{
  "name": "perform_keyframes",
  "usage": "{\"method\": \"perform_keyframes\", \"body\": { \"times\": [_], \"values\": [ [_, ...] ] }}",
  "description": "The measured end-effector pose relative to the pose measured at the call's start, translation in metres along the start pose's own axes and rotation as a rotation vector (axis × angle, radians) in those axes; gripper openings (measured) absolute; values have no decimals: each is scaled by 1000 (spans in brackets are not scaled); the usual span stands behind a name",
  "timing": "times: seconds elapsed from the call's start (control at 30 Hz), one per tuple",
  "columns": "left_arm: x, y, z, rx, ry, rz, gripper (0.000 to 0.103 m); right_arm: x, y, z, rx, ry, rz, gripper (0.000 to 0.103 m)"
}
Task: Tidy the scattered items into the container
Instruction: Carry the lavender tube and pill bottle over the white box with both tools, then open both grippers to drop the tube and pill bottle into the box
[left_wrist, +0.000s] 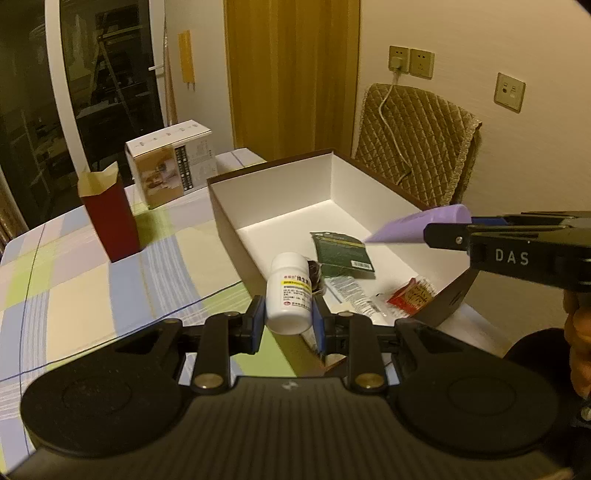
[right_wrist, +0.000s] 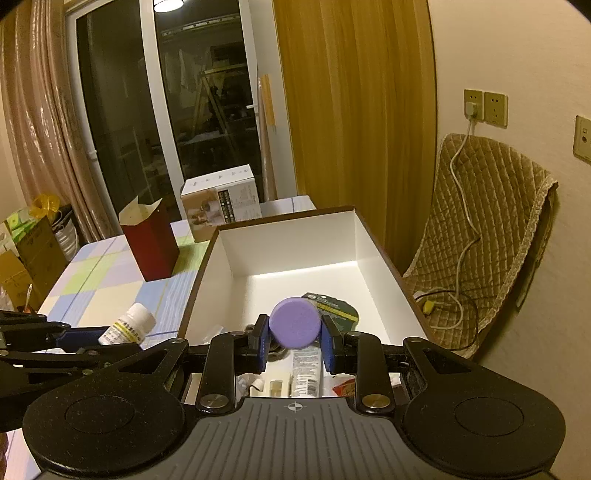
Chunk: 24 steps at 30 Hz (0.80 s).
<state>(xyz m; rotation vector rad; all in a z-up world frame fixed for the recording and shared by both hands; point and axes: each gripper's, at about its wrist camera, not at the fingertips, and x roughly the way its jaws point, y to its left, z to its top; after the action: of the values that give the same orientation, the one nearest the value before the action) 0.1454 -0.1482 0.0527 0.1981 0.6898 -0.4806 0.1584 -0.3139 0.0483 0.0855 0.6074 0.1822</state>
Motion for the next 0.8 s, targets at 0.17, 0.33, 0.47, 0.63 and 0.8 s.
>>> {"method": "perform_keyframes", "body": {
  "times": [0.17,0.33,0.47,0.63,0.8],
  "values": [
    [7,-8,6,9,-3,-15,22,6,-8,2,17,25,-3,23],
    [16,-15,9,19,1,-28,22,16,-14,6,23,61,-4,3],
    [20,-19,12,20,-2,-38,22,19,-17,8,19,56,-9,3],
    [24,-19,10,18,7,-42,22,21,-20,8,28,59,-11,3],
    [28,-20,10,19,11,-47,22,22,-21,8,29,68,-10,3]
  ]
}}
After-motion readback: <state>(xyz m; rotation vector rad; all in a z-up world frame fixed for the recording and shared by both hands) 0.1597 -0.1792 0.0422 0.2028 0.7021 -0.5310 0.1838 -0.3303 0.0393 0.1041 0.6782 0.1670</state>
